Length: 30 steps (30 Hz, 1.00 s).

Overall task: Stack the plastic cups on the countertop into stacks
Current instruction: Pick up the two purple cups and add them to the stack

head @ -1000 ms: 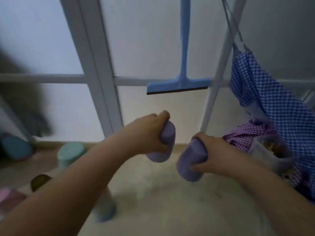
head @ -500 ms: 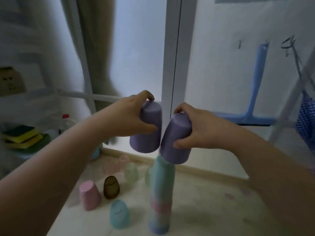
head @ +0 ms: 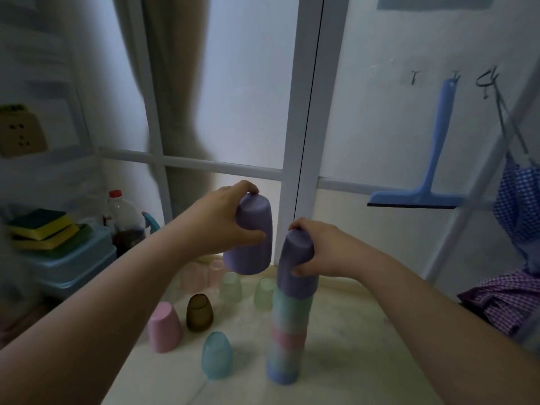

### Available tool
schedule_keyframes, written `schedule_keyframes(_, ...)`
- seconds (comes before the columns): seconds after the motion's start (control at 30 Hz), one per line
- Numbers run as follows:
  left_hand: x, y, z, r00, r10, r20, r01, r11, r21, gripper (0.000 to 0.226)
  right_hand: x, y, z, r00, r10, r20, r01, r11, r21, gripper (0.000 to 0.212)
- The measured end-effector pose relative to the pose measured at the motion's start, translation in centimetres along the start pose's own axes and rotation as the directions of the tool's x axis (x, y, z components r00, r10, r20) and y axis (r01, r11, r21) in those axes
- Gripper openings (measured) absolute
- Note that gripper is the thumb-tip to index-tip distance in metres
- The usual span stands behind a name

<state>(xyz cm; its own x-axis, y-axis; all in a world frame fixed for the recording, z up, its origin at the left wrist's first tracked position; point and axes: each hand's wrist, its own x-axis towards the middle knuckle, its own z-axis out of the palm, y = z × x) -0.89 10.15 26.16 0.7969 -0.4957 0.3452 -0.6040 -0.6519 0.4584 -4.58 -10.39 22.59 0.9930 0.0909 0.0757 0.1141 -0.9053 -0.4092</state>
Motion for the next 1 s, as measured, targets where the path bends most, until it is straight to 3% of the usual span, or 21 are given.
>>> schedule_keyframes(0.13, -0.6, -0.5, 0.6, 1.000, -0.020, -0.022, 0.019, 0.999, -0.038, 0.065, 0.4, 0.8, 1.6, 1.000, 0.010, 0.023, -0.012, 0.998, 0.066, 0.073)
schedule_keyframes(0.33, -0.2, 0.6, -0.5, 0.989, 0.017, -0.148, -0.021, 0.999, -0.027, 0.063, -0.1, 1.1, 0.9, 0.999, 0.028, 0.044, -0.029, 0.999, 0.022, 0.096)
schedule_keyframes(0.43, 0.9, 1.8, -0.8, 0.979, 0.045, -0.197, -0.054, 0.998, -0.039, 0.063, -1.0, 1.7, -0.5, 0.998, 0.053, -0.021, -0.053, 0.999, -0.007, 0.090)
schedule_keyframes(0.63, 2.5, 3.5, 2.3, 0.984, 0.074, -0.162, -0.081, 0.996, -0.036, 0.065, -3.3, 3.5, -1.9, 0.994, 0.074, -0.076, -0.077, 0.996, -0.036, 0.081)
schedule_keyframes(0.9, 3.4, 2.4, 7.4, 0.997, 0.021, 0.070, -0.019, 0.999, -0.029, 0.068, -4.6, 5.6, -1.5, 0.992, 0.113, -0.053, -0.117, 0.989, -0.089, 0.051)
schedule_keyframes(1.0, 3.4, 2.3, 8.4, 0.997, 0.034, 0.069, -0.033, 0.999, -0.026, 0.071, -4.8, 6.4, -0.9, 0.992, 0.121, -0.023, -0.123, 0.986, -0.112, 0.047)
